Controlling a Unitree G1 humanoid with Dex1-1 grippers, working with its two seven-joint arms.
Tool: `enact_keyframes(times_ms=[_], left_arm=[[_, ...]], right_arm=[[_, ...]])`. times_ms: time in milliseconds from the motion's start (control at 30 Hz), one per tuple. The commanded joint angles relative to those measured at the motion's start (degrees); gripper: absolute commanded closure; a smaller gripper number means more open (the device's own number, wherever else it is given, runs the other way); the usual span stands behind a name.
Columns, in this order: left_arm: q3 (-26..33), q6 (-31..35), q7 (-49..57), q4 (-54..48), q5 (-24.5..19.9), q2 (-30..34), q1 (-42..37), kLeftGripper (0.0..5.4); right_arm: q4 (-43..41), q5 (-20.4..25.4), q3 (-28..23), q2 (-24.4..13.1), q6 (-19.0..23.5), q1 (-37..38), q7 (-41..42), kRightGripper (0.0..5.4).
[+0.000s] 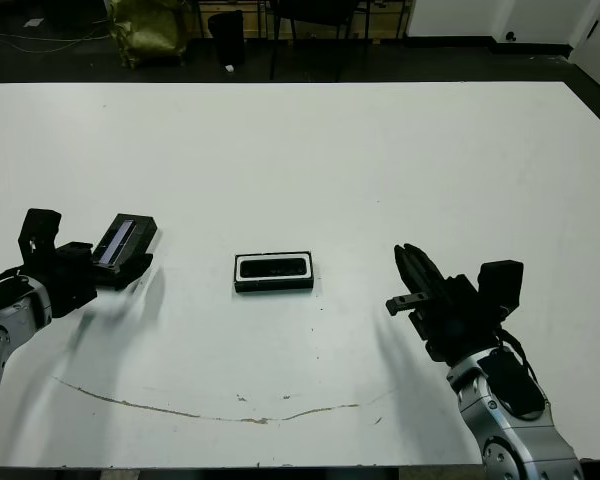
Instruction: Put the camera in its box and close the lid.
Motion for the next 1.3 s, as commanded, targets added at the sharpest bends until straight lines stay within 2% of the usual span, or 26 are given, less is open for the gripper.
enact_keyframes(times_ms=[33, 333, 833, 1067, 1167, 1300], left_arm=[[-0.5, 0.2, 0.6, 2.1, 1.2, -0.1, 0.0, 0.02], [0.7, 0.8, 0.8, 4.3, 0.2, -1.0, 0.3, 0.02], [0.2, -1.0, 0.4, 6.5, 0.7, -1.2, 1.4, 0.02], [5.3, 3.0, 5.1, 7.0, -2.6, -5.4, 0.8, 0.02], [6.0, 4.0, 8.7, 5.8, -2.0, -7.0, 0.8, 0.4], [3.4, 2.2, 8.9, 4.4, 0.3, -6.0, 1.8, 1.35]], right_arm=[[0.4, 0.2, -0.6, -0.6, 1.1, 0.8, -0.2, 5.4], [2.1, -0.8, -0.4, -0.8, -0.8, 0.6, 1.0, 5.4], [-3.0, -1.0, -0.3, -0.9, 5.0, 0.7, -3.5, 5.4], [-3.2, -1.7, -0.1, -0.9, 5.1, 0.7, -4.1, 5.4], [-4.1, -1.0, -0.2, -0.6, 6.0, 0.8, -4.6, 5.4], [-4.4, 0.2, -0.5, -0.1, 5.9, 1.1, -4.2, 5.4]])
